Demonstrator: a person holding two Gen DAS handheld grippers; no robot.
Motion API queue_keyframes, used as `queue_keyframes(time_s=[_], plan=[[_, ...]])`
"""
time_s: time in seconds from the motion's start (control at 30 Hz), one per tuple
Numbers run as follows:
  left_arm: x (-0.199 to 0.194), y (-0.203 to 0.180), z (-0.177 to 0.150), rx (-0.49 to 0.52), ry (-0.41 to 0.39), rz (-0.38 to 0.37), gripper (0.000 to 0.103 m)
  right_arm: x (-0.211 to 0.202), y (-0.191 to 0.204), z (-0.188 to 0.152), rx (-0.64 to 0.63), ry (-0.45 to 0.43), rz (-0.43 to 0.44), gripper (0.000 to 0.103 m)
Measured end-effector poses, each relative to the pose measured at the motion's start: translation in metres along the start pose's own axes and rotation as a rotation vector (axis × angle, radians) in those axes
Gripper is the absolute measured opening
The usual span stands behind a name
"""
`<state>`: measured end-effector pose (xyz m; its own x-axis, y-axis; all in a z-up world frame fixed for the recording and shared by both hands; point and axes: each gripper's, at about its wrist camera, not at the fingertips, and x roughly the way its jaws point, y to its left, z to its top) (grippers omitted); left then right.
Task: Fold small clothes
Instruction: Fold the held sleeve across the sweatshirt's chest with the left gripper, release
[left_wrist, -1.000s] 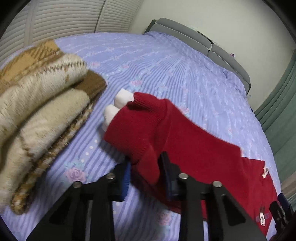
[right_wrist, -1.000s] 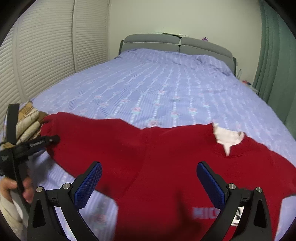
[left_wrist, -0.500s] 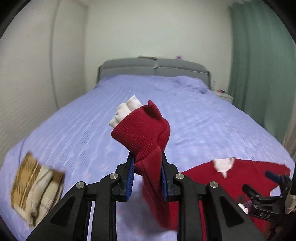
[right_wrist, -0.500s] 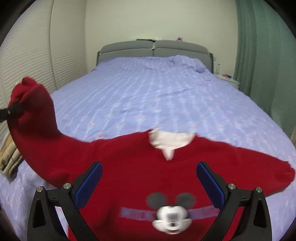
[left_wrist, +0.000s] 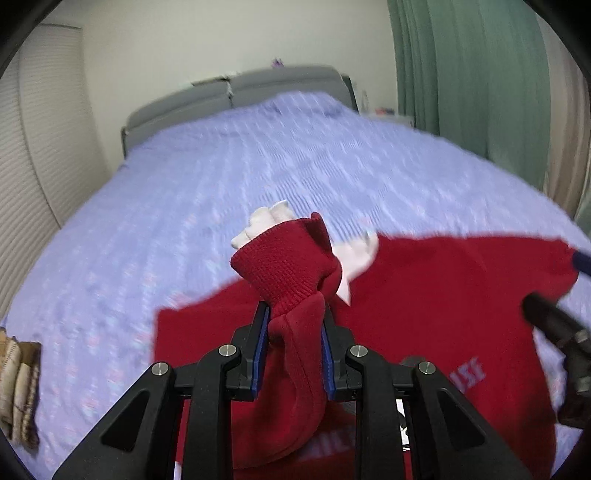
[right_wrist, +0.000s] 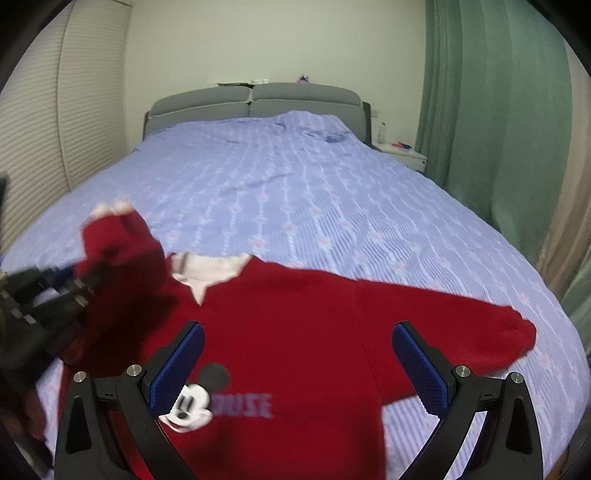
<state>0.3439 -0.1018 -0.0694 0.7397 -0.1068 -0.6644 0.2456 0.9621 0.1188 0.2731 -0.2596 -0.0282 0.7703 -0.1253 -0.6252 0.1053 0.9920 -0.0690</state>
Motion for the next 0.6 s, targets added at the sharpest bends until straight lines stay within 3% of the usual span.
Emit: queue_keyframes(time_s=[0.07,0.1,0.17,0.23,0.33,0.37,0.43,0.6], plan=[[0.012,-0.006,-0.006,0.0,0.02,-0.013,0.034,0.003,-0.007,-0.006,0.002,0.013,-0.011,0.102],[0.014,-0.007,-0.007,-0.001,0.025,-0.03,0.053,0.004,-0.009,-0.008,0.002,0.017,-0.015,0.102],[0.011,-0.006,-0.009,-0.012,0.025,-0.05,0.078,0.006,-0.012,-0.013,0.005,0.031,-0.022,0.102],[-0.004,0.001,-0.009,-0.017,-0.012,-0.064,0.079,0.008,-0.014,-0.016,0.012,0.04,-0.015,0.102],[-0.043,0.017,-0.014,-0.013,-0.083,-0.085,0.088,0.008,-0.013,-0.018,0.044,0.045,0.012,0.102],[-0.056,0.024,-0.02,-0.005,-0.117,-0.08,0.096,0.008,-0.012,-0.019,0.056,0.044,0.026,0.102],[-0.078,0.042,-0.038,0.024,-0.164,-0.033,0.097,0.009,-0.008,-0.02,0.066,0.041,0.054,0.102],[-0.089,0.09,-0.092,0.078,-0.099,0.08,0.097,0.024,0.01,-0.027,0.071,0.06,0.112,0.102]])
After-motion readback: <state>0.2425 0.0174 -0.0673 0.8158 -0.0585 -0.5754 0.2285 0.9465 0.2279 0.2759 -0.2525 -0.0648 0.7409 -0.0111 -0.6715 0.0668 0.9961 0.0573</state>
